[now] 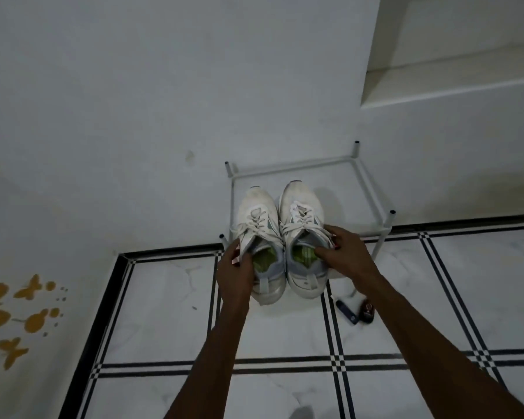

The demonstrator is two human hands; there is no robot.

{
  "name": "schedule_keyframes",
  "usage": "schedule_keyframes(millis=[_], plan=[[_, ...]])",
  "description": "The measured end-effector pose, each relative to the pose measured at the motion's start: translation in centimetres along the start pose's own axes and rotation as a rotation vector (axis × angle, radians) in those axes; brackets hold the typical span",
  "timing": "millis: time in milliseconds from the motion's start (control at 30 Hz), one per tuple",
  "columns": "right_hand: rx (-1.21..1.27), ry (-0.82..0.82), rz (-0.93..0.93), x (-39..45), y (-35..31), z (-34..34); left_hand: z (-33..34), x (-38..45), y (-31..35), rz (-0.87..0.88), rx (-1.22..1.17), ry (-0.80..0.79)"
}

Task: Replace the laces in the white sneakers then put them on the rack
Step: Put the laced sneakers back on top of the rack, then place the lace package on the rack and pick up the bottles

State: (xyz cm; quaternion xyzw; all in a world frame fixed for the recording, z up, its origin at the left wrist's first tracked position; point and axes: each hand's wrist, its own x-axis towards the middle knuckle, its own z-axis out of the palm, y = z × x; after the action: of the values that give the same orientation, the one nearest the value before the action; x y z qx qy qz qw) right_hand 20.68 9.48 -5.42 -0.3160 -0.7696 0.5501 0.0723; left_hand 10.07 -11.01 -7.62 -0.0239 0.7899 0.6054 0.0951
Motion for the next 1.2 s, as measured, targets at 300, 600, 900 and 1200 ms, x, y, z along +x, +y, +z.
schedule_keyframes(millis=[300, 600, 900, 1200], plan=[[0.009, -0.014, 0.086, 16.7, 0.6, 3.3, 6.7, 16.1, 0.2, -0.088, 0.045, -0.079], [0.02, -0.057, 0.146, 22.6, 4.1, 4.9, 9.1, 20.5, -2.6, -0.13, 0.024, -0.161], [0.015, -0.06, 0.181, 22.6, 5.0, 4.2, 9.4, 19.1, -1.8, -0.003, 0.211, -0.073], [0.215, 0.13, 0.04, 10.6, 9.7, -0.7, 15.3, 2.4, -4.5, 0.346, 0.139, -0.288]])
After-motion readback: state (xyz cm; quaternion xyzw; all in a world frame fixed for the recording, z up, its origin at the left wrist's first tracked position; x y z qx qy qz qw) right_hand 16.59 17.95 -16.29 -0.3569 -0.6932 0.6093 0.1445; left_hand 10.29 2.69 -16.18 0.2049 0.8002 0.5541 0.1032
